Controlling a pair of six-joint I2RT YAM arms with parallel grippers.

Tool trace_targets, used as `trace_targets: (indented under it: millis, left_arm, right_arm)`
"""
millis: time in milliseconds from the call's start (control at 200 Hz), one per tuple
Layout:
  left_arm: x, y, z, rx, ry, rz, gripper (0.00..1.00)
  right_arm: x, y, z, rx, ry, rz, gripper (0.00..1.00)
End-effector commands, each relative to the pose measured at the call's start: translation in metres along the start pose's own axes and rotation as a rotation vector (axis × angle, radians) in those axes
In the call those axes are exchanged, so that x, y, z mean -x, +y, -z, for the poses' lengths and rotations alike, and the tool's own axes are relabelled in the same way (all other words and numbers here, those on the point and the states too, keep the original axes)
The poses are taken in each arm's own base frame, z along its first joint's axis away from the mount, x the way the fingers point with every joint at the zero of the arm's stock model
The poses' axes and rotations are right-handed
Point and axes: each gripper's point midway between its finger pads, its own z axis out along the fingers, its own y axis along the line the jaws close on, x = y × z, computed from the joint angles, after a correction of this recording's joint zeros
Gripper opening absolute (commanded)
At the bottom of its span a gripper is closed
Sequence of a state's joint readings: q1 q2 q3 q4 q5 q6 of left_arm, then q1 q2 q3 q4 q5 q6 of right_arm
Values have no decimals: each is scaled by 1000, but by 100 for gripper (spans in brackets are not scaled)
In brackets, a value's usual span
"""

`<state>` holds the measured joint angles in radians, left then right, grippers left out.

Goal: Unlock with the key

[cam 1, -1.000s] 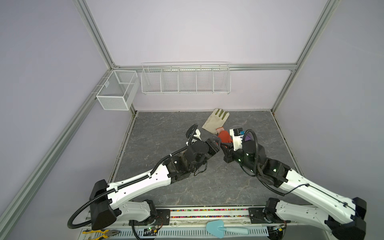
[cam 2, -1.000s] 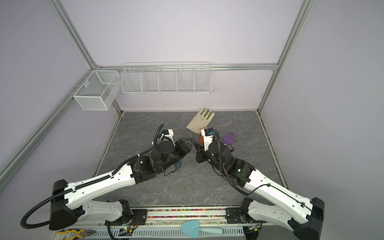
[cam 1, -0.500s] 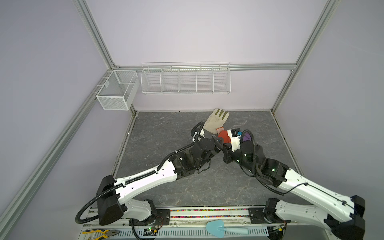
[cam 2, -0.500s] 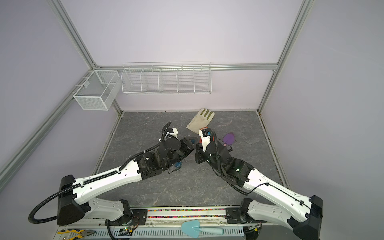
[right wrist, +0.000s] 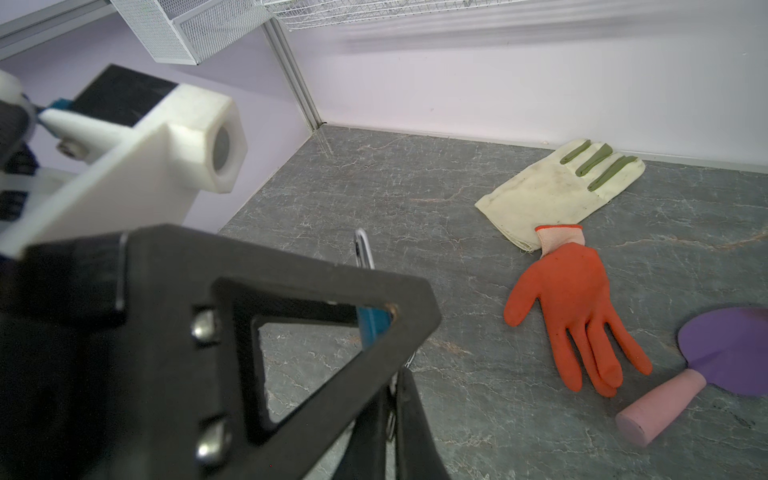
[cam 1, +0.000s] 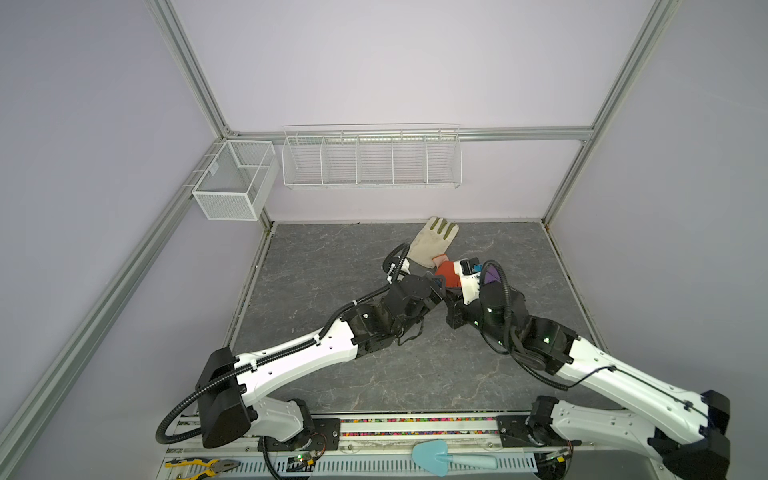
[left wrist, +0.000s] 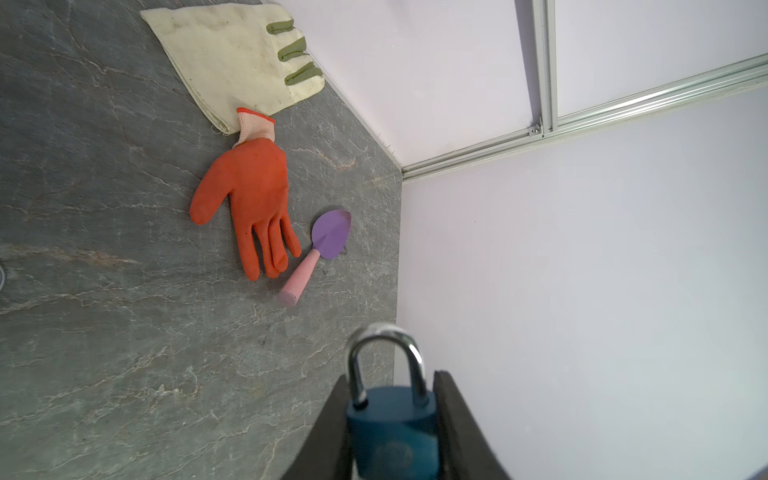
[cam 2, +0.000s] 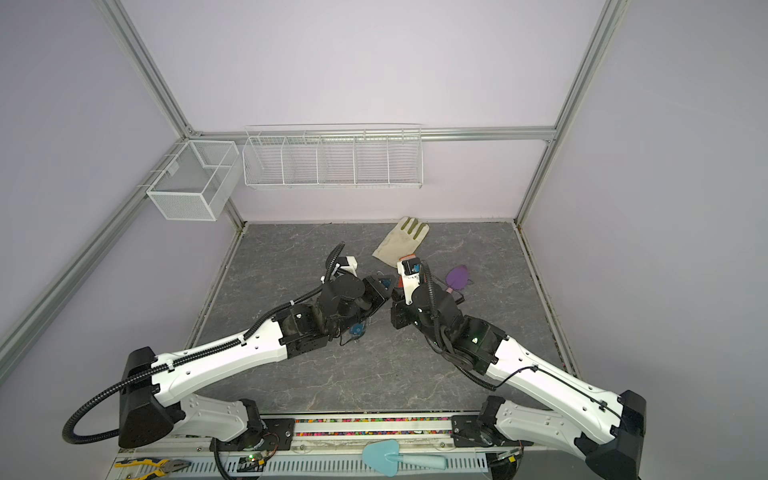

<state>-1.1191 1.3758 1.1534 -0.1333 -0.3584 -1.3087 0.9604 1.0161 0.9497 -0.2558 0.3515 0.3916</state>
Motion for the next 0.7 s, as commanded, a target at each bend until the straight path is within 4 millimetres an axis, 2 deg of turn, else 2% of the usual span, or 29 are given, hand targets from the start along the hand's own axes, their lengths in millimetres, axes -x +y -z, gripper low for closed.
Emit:
trace_targets:
  millis: [0,400,530,695]
  left_arm:
    - [6,-5,-2,-6,-24,8,28]
    - [6,-1,-1,-1,-27,-9,15]
    - [9,-3,2,-7,-36,-29,10]
    - [15,-8,8,-31,-54,-92,7]
  right_arm:
    - [8,7,1,28,-38,15,6]
    - [15,10,5,36,-50,24,7]
    - [16,9,6,32,-46,25,14]
    - [22,4,19,19,-55,18,34]
